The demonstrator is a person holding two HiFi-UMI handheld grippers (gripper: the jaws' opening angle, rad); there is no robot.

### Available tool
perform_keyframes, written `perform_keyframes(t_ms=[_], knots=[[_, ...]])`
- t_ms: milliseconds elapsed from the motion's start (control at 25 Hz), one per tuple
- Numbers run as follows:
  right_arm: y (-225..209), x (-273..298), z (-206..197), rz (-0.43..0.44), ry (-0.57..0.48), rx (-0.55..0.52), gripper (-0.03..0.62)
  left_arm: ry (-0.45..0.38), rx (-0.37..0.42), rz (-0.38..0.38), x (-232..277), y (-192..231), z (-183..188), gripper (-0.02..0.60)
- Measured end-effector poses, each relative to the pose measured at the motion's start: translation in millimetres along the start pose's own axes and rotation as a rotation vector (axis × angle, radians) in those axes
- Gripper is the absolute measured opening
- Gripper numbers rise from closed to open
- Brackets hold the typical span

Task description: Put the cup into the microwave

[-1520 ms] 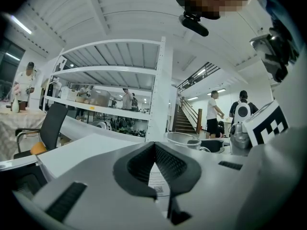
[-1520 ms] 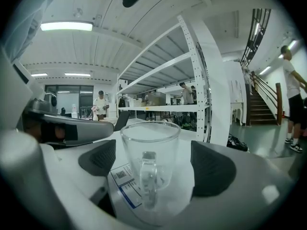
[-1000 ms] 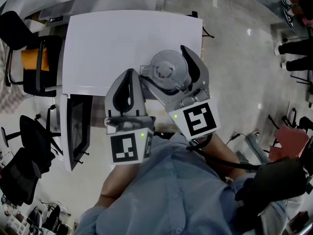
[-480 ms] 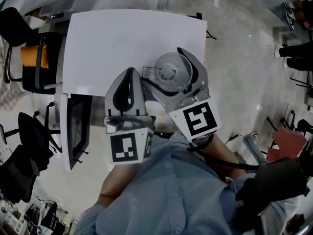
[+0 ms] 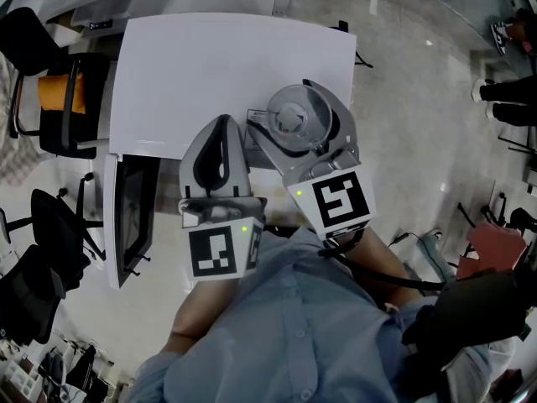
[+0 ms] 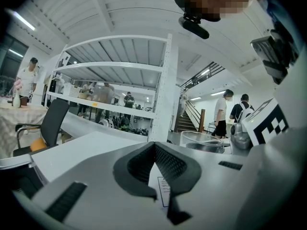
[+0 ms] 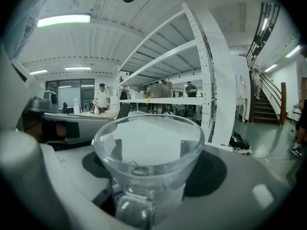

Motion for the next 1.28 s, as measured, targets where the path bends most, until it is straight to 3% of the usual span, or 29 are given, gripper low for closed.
perform_keyframes(t_ms=[560,1280], knots=[[21,-41,28,0.035,-0.091,-0.038,0.387,-0.078,0.013,0.036,-58,-19,14,0.006],[109,-137,16,0.189,-0.152,-0.123,0.387,-0.188,-0.001,0.137,-200,-60,-1,0.006]])
Point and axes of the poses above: the fingertips, and each gripper's own axes: x forward along the fingers, y to its left, z out of its top, the point moved 4 cm from there along -x, backward along the fingers, and after that the axes turned 1 degree about -z, right-handed, at the moved point
